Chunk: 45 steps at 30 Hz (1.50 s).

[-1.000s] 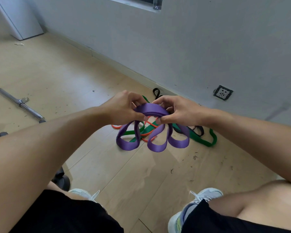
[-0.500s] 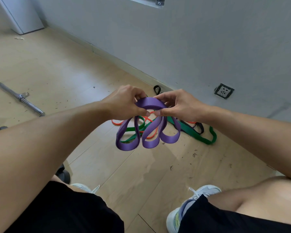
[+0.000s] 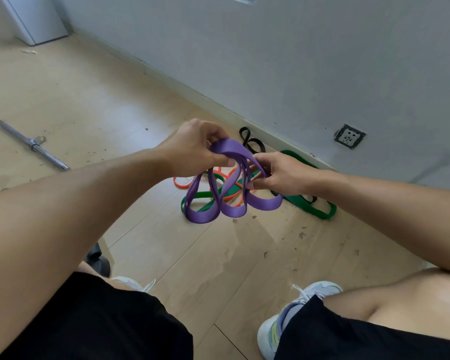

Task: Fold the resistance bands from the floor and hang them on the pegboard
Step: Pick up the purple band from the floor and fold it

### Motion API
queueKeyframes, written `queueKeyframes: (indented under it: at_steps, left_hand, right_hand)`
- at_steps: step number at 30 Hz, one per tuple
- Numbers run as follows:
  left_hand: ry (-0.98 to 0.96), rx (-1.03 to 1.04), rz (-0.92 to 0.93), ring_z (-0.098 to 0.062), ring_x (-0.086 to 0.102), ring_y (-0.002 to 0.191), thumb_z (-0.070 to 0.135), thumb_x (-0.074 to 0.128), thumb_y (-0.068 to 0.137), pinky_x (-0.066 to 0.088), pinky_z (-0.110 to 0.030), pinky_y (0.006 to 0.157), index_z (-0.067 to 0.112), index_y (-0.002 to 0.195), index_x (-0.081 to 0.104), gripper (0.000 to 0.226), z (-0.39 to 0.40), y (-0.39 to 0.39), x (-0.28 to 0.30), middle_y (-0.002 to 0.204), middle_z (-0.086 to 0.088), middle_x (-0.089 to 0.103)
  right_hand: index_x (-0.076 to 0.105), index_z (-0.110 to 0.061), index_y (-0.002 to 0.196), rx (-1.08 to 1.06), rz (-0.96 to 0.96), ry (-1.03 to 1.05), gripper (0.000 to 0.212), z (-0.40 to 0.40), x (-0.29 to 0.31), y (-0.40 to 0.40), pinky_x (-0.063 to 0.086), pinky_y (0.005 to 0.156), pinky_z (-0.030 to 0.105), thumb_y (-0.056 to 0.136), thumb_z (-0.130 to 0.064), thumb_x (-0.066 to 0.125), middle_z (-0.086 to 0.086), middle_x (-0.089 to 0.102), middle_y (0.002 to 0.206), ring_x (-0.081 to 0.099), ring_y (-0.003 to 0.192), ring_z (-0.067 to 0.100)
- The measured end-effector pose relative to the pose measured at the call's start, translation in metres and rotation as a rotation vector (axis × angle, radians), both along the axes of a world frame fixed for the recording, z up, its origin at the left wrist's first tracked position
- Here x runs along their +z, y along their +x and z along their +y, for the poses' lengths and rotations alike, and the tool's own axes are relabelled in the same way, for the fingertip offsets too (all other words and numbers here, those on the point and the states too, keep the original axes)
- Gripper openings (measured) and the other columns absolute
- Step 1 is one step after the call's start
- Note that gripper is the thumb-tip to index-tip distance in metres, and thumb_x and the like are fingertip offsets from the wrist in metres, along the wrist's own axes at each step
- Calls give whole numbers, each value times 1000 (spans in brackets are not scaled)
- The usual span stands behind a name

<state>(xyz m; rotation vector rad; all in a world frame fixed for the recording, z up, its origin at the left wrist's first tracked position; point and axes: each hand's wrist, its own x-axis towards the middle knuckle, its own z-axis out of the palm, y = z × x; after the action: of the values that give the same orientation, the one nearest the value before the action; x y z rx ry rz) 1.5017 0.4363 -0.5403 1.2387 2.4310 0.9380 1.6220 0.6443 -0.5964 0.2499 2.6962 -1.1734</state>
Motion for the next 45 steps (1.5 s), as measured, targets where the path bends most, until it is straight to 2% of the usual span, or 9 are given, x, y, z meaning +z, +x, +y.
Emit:
queueKeyframes:
  at_steps: [6,11,20,28,33,37,39,42,45]
  left_hand:
    - [-44,42,46,-19,67,87,40,84,71,58,-42,84,28,101,73,34,-3,-4,-1,90,9,72]
    - [-95,41,70,-19,67,87,32,83,74,59,-45,82,33,103,71,32,-6,-4,4,94,8,71]
    - [-146,67,196,-20,61,85,36,82,72,53,-35,72,33,102,71,32,-4,-8,13,91,10,68]
    - [-174,67,231,-17,56,83,38,83,73,41,-30,67,33,101,71,31,-7,-14,16,85,15,61]
    - [-134,53,187,-20,60,83,36,85,69,53,-37,71,31,98,73,31,-6,-12,14,87,11,66]
    - [-98,43,133,-18,65,81,34,87,68,57,-34,73,25,99,75,34,-4,-8,13,87,7,71]
    - [-83,25,102,-15,66,79,35,89,68,58,-33,74,23,100,74,37,-3,-5,13,87,7,72]
    - [-80,-1,72,-9,66,76,35,90,65,59,-34,77,22,99,73,40,-1,-2,11,86,8,72]
    - [-89,-14,39,-11,69,77,39,90,60,61,-39,79,25,97,72,43,-2,-1,9,86,10,73]
  right_hand:
    - [66,-30,120,41,-34,95,26,-3,2,-2,57,95,39,96,-21,69,-7,74,111,70,103,15]
    - [70,-31,120,78,-92,170,21,0,6,-1,53,69,25,100,-28,65,-6,75,102,69,87,13]
    - [70,-32,101,88,-38,307,9,11,12,-6,46,67,26,94,-35,75,-7,71,90,65,80,10]
    - [73,-24,113,74,-64,322,21,12,15,-9,45,68,22,94,-32,75,-5,70,94,64,84,13]
    - [74,-26,113,78,-97,299,20,8,11,-6,42,65,19,95,-33,75,-13,68,89,62,77,6]
    - [73,-27,112,55,-105,205,22,4,1,-2,52,79,28,92,-32,78,-10,73,101,68,93,11]
    - [68,-32,123,45,-102,163,42,4,-1,-2,54,93,34,85,-36,84,-9,72,115,67,107,11]
    - [60,-43,135,33,-27,36,67,-4,5,-4,49,98,26,76,-42,91,-14,69,127,63,116,1]
    - [69,-43,124,16,85,-125,53,-12,11,-8,52,105,36,77,-38,92,-12,75,119,68,115,6]
